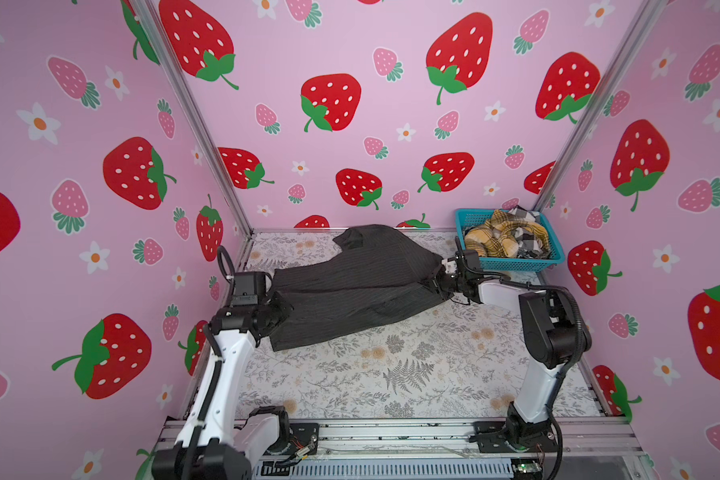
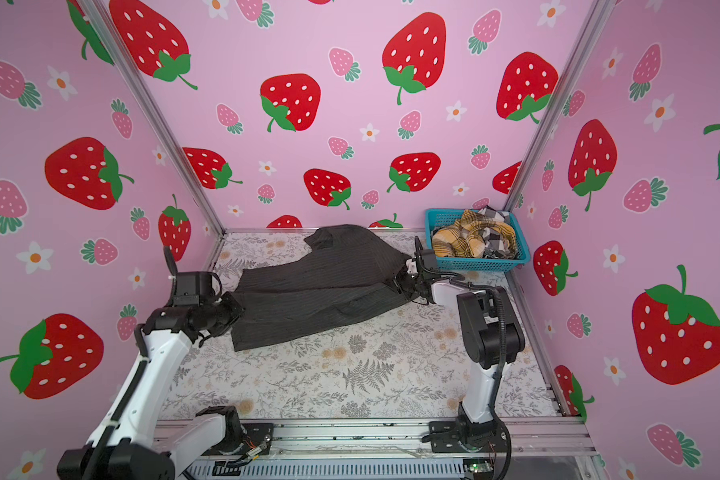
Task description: Fold and stack the long sleeve shirts
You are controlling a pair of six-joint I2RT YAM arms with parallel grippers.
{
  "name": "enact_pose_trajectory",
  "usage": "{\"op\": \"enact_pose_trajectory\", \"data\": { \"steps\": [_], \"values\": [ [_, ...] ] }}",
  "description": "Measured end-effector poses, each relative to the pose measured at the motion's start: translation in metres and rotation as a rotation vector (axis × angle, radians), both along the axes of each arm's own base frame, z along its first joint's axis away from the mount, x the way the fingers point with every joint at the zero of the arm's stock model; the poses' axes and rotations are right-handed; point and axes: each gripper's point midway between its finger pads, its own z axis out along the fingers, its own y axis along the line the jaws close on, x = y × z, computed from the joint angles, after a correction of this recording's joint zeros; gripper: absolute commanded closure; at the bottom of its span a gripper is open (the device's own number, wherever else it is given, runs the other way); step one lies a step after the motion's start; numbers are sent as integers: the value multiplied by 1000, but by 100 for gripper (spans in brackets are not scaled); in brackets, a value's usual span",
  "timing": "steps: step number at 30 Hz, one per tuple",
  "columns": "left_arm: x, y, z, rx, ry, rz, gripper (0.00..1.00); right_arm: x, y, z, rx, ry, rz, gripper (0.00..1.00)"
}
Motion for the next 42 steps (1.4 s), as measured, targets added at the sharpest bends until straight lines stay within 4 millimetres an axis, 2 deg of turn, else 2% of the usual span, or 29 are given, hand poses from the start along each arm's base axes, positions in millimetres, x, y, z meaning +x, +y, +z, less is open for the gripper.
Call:
{"op": "enact_pose_trajectory", "data": {
  "steps": [2,5,7,12,15,17,20,25,27,28,29,30,31,32,34,36,38,40,42],
  "values": [
    [20,16,-2,-47,-22,32,100,1,1,2,2,-15,5,100],
    [28,27,-15,-91,-24,47,100,-3,1,-4,6,-30,14,100],
    [23,28,-30,-112,-9,53,100,-11,0,-14,0,-20,22,100],
    [1,29,-96,-183,160,77,100,-38,1,-53,-28,32,55,100],
    [-6,30,-126,-215,263,71,100,-50,3,-73,-42,66,73,100],
    [-11,33,-138,-229,308,70,100,-53,5,-74,-37,59,83,100],
    [-13,38,-144,-232,334,63,100,-53,7,-72,-30,43,86,100],
    [-13,44,-143,-233,337,60,100,-52,9,-71,-26,31,88,100],
    [-12,45,-144,-239,347,55,81,-52,8,-72,-29,33,89,100],
    [-11,45,-145,-241,353,52,73,-53,8,-72,-33,35,92,89],
    [-11,46,-146,-243,361,52,57,-53,8,-72,-39,33,96,72],
    [-10,46,-146,-239,362,42,47,-52,9,-71,-40,22,104,55],
    [-10,47,-145,-237,366,45,39,-51,10,-67,-35,13,110,43],
    [-12,48,-144,-233,369,48,28,-48,11,-61,-32,-7,114,35],
    [-13,53,-134,-220,360,59,3,-46,12,-50,-38,-45,123,29],
    [-15,65,-115,-178,329,89,0,-49,10,-45,-55,-52,132,26],
    [-15,80,-87,-108,271,125,9,-53,6,-42,-83,-55,141,25],
    [-14,93,-53,-32,186,155,25,-58,1,-39,-116,-62,155,25],
    [-13,97,-18,24,87,167,47,-65,-7,-34,-165,-72,174,28]
  ]
}}
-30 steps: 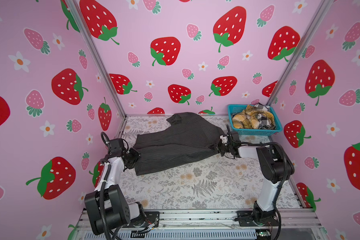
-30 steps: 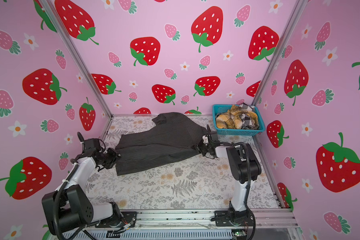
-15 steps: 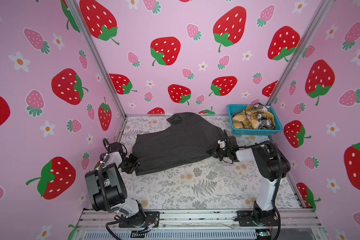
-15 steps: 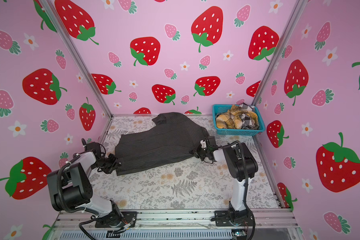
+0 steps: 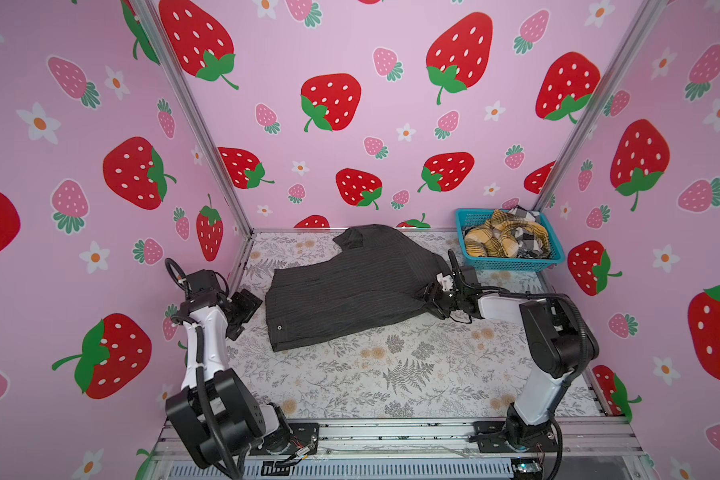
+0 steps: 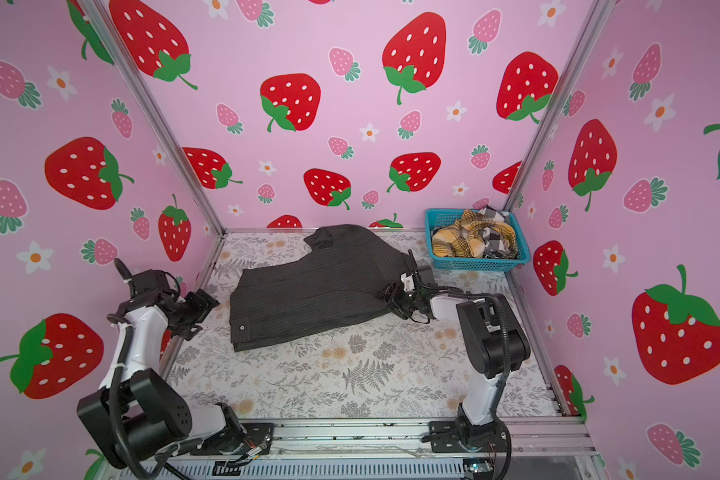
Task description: Fold and stack the long sleeve shirts
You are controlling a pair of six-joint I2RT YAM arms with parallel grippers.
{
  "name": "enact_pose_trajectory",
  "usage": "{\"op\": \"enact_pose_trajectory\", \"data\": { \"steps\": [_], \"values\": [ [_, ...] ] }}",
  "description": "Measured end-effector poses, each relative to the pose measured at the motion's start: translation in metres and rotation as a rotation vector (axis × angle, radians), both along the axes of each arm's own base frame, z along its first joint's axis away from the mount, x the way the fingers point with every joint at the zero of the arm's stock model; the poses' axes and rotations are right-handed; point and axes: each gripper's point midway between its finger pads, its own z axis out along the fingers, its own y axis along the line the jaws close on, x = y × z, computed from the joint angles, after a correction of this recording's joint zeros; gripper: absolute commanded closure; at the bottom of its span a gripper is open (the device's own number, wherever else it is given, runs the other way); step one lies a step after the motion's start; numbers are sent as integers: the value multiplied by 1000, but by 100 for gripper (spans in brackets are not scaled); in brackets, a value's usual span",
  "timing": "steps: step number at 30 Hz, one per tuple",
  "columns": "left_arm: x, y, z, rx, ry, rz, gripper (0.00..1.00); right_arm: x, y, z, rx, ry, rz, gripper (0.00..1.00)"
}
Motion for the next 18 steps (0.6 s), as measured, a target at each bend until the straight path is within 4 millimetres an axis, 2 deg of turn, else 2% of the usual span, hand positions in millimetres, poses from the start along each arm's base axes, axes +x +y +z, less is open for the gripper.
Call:
{"op": "enact_pose_trajectory", "data": {
  "steps": [2,3,4,5,9,12,13,15,18],
  "values": [
    [2,-7,15,-2,-67,-4,58,-3,-7,7,-54,-21,15,33],
    [6,-16,16,-22,-96,-17,66,-3,-10,14,-83,-42,23,35],
    [9,-26,12,-43,-106,-34,78,0,-12,22,-106,-69,31,35],
    [13,-40,3,-74,-102,-59,100,5,-13,33,-130,-105,39,36],
    [26,-106,-49,-190,17,-193,100,41,-10,77,-202,-273,68,37],
    [31,-136,-75,-234,83,-239,100,70,-3,90,-237,-364,88,39],
    [31,-141,-79,-241,96,-241,100,77,-1,87,-251,-376,96,40],
    [33,-146,-87,-252,114,-239,100,87,3,68,-287,-372,118,40],
    [36,-147,-100,-263,145,-222,100,85,3,23,-349,-308,154,39]
  ]
}}
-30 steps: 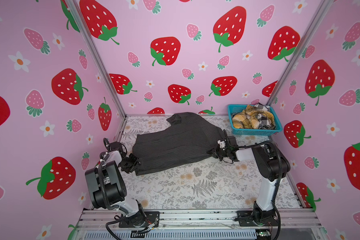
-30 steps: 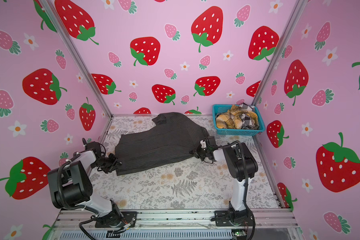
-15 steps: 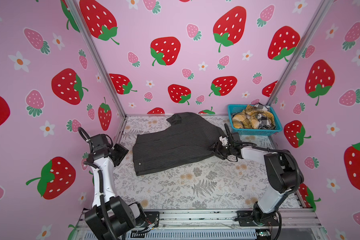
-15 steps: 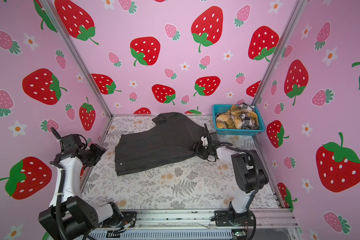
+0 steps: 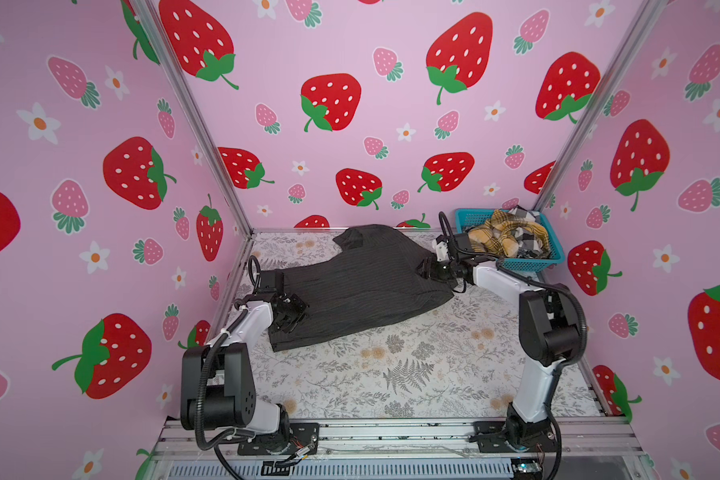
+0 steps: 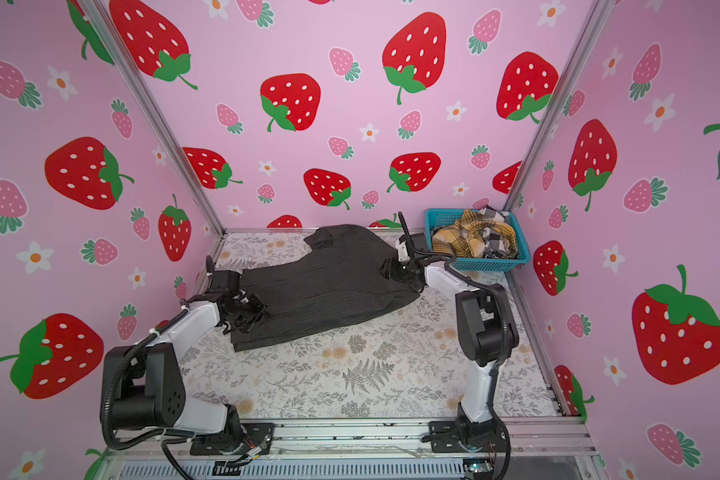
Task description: Fold and stack the long sleeve shirts
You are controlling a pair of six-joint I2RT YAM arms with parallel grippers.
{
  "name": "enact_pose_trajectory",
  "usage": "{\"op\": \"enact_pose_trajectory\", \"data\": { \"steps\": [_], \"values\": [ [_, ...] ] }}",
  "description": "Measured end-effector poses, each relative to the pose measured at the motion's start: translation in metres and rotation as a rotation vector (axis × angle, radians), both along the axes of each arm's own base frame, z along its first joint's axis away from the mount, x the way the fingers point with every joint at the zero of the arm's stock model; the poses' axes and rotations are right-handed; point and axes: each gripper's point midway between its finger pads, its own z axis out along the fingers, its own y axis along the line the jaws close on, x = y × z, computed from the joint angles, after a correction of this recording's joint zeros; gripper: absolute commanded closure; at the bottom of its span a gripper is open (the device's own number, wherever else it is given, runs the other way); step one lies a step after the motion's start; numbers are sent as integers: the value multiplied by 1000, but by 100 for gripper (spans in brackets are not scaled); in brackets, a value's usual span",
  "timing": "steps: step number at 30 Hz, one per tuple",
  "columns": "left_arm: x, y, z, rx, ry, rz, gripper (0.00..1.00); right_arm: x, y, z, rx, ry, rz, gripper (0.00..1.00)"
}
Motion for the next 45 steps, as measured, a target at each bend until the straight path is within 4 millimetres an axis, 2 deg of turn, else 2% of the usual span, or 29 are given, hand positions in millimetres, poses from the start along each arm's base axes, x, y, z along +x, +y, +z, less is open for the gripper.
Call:
{"op": "enact_pose_trajectory", "data": {
  "steps": [2,4,8,10,13,17,20,23,24,26,29,31,32,35,38,40,45],
  "values": [
    [-2,1,-13,2,30,14,100,-13,-2,-29,-44,54,6,39],
    [-13,3,-27,8,70,31,100,-35,-6,-50,-81,105,11,39],
    [-44,10,-50,16,149,70,100,-76,-13,-52,-91,130,8,38],
    [-52,18,-49,25,149,94,100,-101,-17,-53,-83,157,4,38],
    [-71,32,-46,59,148,136,100,-153,-24,-54,-71,212,5,37],
    [-107,39,-43,83,141,179,100,-214,-41,-56,-58,285,4,36],
    [-122,36,-42,84,138,181,100,-233,-54,-55,-59,319,-20,33],
    [-122,34,-36,85,143,164,100,-237,-58,-48,-63,333,-36,30],
    [-116,33,-30,87,137,149,100,-233,-58,-43,-65,329,-43,30],
    [-97,32,-14,86,102,116,90,-216,-53,-28,-71,301,-47,30],
    [-53,31,21,95,-13,59,83,-160,-38,6,-68,193,-60,30],
    [-25,32,42,109,-77,35,70,-122,-30,24,-67,120,-68,29],
    [-11,33,50,119,-99,21,66,-103,-28,32,-73,82,-72,27],
    [36,43,63,153,-121,-14,63,-52,-26,47,-110,-5,-89,23],
    [96,55,61,190,-128,-63,55,-4,-25,59,-140,-83,-98,18],
    [125,61,52,219,-131,-97,46,21,-27,64,-158,-128,-102,16],
    [148,72,18,254,-61,-153,40,66,-41,57,-200,-171,-116,17]
  ]
}}
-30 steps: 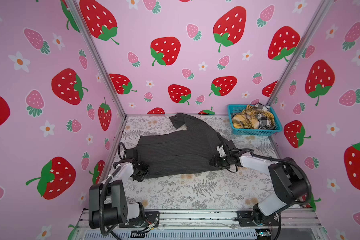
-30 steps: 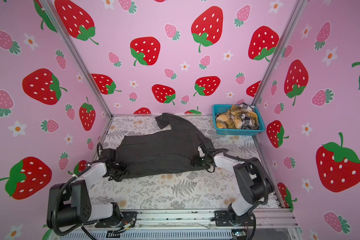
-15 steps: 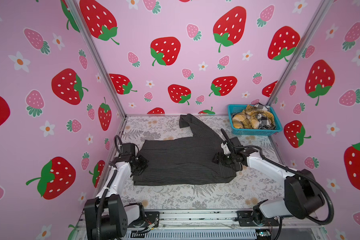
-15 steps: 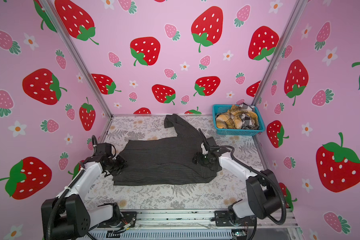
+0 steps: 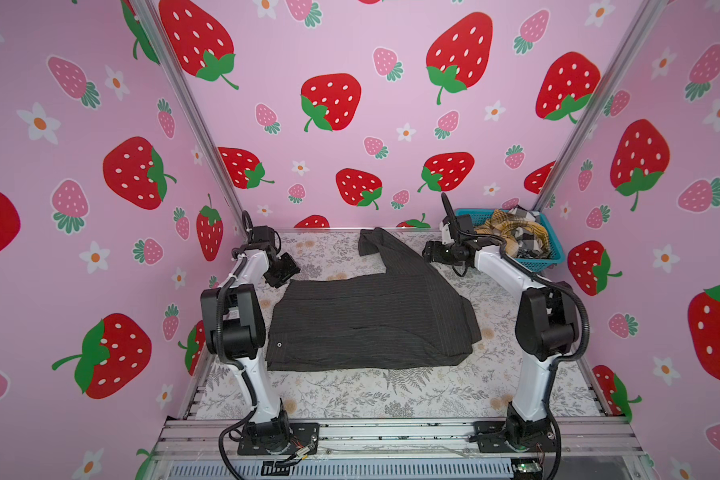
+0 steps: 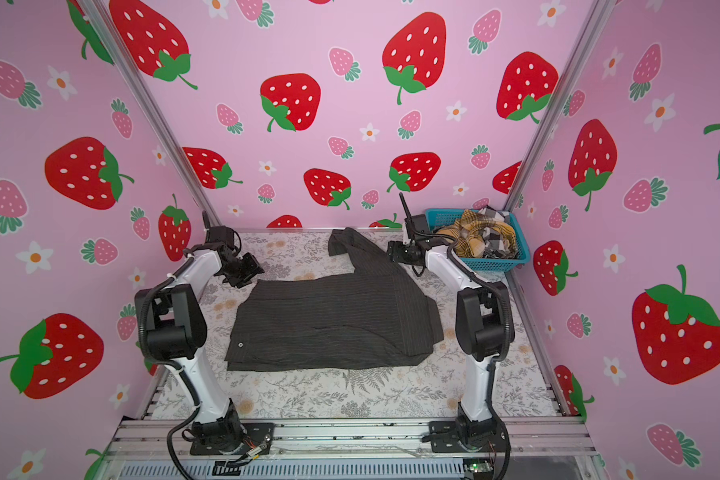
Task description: Fold and stack the long sleeve shirts
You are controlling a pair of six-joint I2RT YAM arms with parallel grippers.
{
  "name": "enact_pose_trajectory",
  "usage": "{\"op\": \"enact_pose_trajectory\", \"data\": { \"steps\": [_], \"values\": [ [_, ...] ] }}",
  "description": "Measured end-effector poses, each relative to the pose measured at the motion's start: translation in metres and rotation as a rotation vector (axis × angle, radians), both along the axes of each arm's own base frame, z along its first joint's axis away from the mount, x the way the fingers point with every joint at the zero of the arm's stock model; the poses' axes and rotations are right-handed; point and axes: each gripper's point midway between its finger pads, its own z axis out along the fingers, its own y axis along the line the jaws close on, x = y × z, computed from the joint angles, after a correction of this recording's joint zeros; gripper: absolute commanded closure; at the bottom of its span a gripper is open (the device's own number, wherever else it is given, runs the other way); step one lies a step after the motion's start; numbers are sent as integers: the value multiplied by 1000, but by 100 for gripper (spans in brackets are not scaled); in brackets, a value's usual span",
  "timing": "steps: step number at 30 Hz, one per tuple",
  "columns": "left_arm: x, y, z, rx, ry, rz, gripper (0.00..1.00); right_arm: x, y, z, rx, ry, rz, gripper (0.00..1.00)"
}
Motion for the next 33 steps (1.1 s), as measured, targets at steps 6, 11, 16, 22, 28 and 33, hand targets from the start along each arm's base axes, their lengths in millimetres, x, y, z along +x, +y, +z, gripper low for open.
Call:
{"op": "enact_pose_trajectory", "data": {
  "steps": [6,11,16,22,28,33],
  "values": [
    [22,7,-28,18,53,-36,44,18,-15,-37,-34,64,-15,19],
    [29,11,-52,26,98,-50,48,12,-18,-44,-38,83,-12,20],
    [30,12,-58,30,111,-43,68,6,-19,-53,-49,108,-2,14],
    [29,8,-61,26,120,-58,100,29,-14,-64,-84,95,22,10],
    [29,6,-61,22,119,-62,100,59,-2,-99,-131,109,56,18],
    [29,5,-57,17,111,-63,100,76,12,-104,-138,83,91,43]
  ]
}}
